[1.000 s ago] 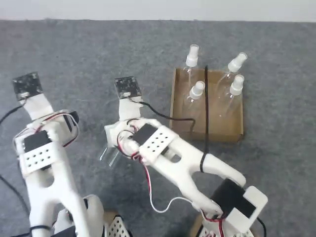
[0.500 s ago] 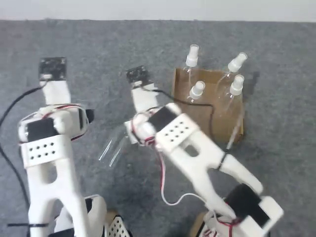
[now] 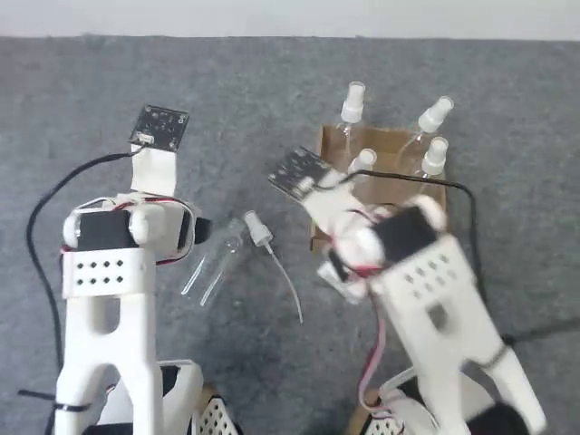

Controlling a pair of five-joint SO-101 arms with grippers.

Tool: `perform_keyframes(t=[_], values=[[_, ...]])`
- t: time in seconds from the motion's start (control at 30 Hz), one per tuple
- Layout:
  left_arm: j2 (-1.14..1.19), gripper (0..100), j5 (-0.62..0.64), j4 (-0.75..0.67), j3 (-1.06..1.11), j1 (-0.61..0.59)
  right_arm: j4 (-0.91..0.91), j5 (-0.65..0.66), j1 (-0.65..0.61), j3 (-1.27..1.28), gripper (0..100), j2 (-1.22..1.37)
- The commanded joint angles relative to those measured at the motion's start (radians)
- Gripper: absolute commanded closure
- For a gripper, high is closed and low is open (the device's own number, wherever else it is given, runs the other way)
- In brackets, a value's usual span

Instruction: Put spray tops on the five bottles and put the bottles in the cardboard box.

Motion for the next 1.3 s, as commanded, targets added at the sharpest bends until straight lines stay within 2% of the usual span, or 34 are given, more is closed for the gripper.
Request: perform_keyframes(t=[0.0,0.17,0.3,0.4,0.5,0.73,0.9,1.1,1.27], values=[[-0.038,76,-0.034,0.011,-0.042,0.006,0.016,0.063,0.139,0.100,97.1,-0.148],[-0.035,76,-0.074,0.009,-0.012,0.006,-0.025,0.224,0.326,0.374,97.1,-0.286],[-0.031,76,-0.115,-0.021,0.061,0.006,-0.127,0.324,0.527,0.545,97.1,-0.387],[-0.031,76,-0.130,-0.069,0.117,0.006,-0.197,0.373,0.670,0.643,97.1,-0.440],[-0.029,74,-0.133,-0.120,0.166,0.006,-0.271,0.391,0.759,0.727,97.1,-0.475],[-0.029,72,-0.216,-0.190,0.259,0.008,-0.409,0.384,0.792,0.910,97.3,-0.601],[-0.028,72,-0.218,-0.232,0.302,0.012,-0.410,0.384,0.797,0.991,97.3,-0.768],[-0.028,72,-0.216,-0.239,0.348,0.098,-0.403,0.390,0.797,1.080,97.2,-0.946],[-0.003,72,-0.216,-0.244,0.346,0.095,-0.401,0.391,0.799,1.186,97.1,-1.046]])
